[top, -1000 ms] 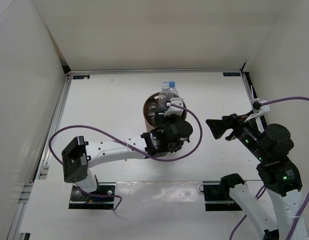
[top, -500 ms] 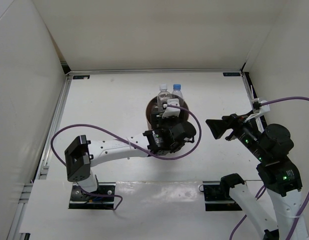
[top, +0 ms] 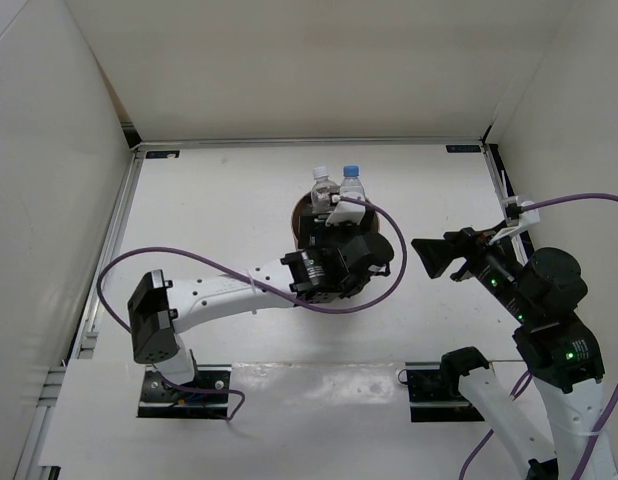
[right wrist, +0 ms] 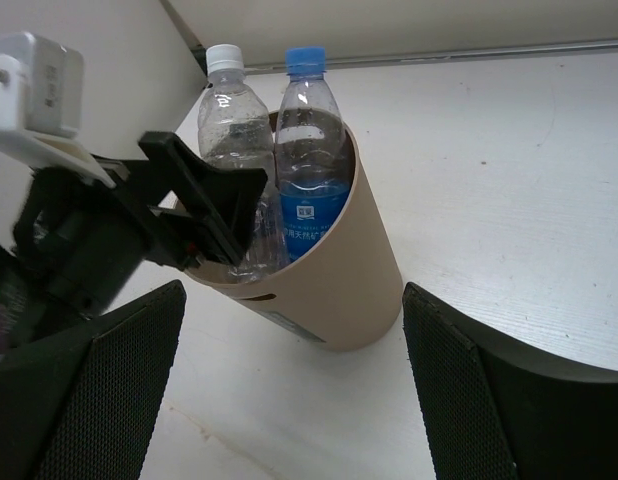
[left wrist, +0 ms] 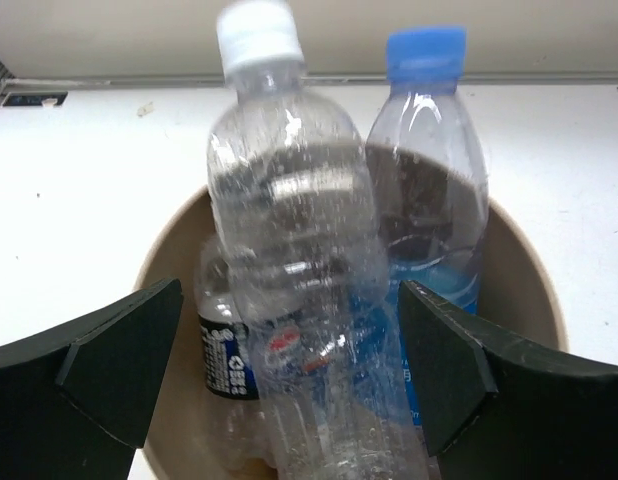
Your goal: Put the plastic bottles in the bin
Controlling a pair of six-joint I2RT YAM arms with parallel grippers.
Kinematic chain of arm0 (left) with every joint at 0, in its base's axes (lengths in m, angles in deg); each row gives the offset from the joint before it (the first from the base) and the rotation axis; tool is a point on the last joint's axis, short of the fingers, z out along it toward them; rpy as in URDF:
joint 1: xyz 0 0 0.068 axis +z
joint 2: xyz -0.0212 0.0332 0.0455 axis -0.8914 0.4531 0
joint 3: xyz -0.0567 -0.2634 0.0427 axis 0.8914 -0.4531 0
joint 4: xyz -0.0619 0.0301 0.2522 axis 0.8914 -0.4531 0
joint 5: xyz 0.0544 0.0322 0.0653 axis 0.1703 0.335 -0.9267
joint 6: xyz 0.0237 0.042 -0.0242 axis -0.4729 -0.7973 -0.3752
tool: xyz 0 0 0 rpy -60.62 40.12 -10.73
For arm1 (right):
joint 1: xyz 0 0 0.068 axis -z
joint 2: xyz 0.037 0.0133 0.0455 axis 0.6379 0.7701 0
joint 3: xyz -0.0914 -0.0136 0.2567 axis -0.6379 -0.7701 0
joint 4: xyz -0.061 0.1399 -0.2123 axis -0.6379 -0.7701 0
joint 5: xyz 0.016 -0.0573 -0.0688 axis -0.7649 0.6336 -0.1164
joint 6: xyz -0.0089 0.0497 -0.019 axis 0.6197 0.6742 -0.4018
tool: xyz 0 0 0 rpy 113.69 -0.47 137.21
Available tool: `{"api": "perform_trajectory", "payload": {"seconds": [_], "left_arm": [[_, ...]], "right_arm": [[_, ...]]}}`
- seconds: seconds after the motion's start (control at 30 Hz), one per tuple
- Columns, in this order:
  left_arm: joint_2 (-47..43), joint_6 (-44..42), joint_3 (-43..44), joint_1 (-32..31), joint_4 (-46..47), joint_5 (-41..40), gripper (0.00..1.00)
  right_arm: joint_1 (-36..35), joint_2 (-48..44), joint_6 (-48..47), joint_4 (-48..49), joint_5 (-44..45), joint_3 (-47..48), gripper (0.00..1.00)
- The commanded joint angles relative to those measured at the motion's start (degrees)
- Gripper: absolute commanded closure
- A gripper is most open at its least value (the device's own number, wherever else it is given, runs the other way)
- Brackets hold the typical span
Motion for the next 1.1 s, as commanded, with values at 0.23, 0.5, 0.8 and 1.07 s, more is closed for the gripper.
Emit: {"api": "perform_trajectory", "payload": {"seconds": [0.23,0.5,0.8,1.07], "left_arm": [[-7.74,-13.96,10.69,-0.57,0.72,2.58,0.0],[-22.31,-12.38,17.75,0.04,-20.92,12.14,0.0],[-52.98,-12.38,-7.83,12.22,-24.07,18.48,0.0],[-55.56,-11.95,-15.3,14.64,-24.69,17.87,0.0]], "right_arm": [[0.04,-0.23,-0.73,1.04,-0.04,0.29,0.1],[4.51,7.06,1.47,-6.61,2.87,3.72,0.1],[10.95,10.32,2.87,-4.95,-7.51,1.88,0.1],[10.15,12.25,3.05,-5.12,-10.32,2.85,0.1]]}}
